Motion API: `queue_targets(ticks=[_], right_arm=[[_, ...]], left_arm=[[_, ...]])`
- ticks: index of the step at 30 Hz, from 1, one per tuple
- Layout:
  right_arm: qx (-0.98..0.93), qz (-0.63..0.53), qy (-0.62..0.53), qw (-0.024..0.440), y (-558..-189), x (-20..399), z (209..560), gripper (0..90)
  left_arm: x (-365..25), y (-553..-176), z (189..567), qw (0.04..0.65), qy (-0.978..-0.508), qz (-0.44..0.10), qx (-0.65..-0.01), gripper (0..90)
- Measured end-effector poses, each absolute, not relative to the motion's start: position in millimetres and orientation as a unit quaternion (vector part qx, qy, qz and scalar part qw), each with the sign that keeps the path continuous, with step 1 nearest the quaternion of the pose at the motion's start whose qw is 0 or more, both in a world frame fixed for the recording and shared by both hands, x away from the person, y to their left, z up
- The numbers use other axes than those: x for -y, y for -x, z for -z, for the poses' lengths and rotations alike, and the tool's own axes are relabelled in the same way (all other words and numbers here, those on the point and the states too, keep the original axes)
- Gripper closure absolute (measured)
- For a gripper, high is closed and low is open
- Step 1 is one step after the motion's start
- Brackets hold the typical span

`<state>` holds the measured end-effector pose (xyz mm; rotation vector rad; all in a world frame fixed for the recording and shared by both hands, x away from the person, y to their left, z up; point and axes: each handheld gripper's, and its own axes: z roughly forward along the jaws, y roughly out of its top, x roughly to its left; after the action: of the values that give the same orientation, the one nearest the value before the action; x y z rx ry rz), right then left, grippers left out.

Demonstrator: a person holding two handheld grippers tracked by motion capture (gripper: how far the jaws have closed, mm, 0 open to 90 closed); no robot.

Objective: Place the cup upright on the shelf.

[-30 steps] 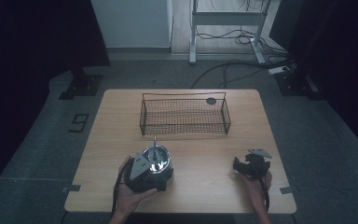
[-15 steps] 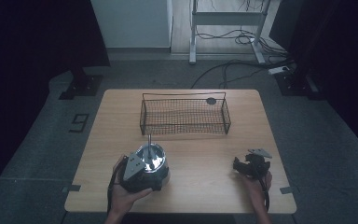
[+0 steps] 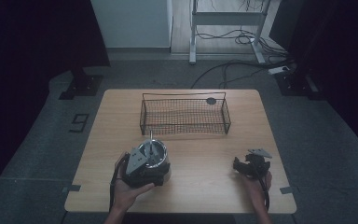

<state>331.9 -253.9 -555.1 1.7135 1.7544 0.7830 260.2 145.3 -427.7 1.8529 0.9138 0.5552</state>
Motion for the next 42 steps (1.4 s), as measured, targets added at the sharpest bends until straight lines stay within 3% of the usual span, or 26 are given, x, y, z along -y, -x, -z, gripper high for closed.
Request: queue_targets(ticks=[19, 42], right_arm=[[-0.656, -0.293, -0.637, 0.279, -331, 255, 555, 14.0], [-0.657, -0.294, -0.636, 0.278, -330, 255, 555, 14.1]], left_arm=[[-154, -289, 412, 0.472, -0.741, -0.232, -0.417, 3.9], [-154, -315, 406, 0.469, -0.740, -0.236, -0.419, 3.9]])
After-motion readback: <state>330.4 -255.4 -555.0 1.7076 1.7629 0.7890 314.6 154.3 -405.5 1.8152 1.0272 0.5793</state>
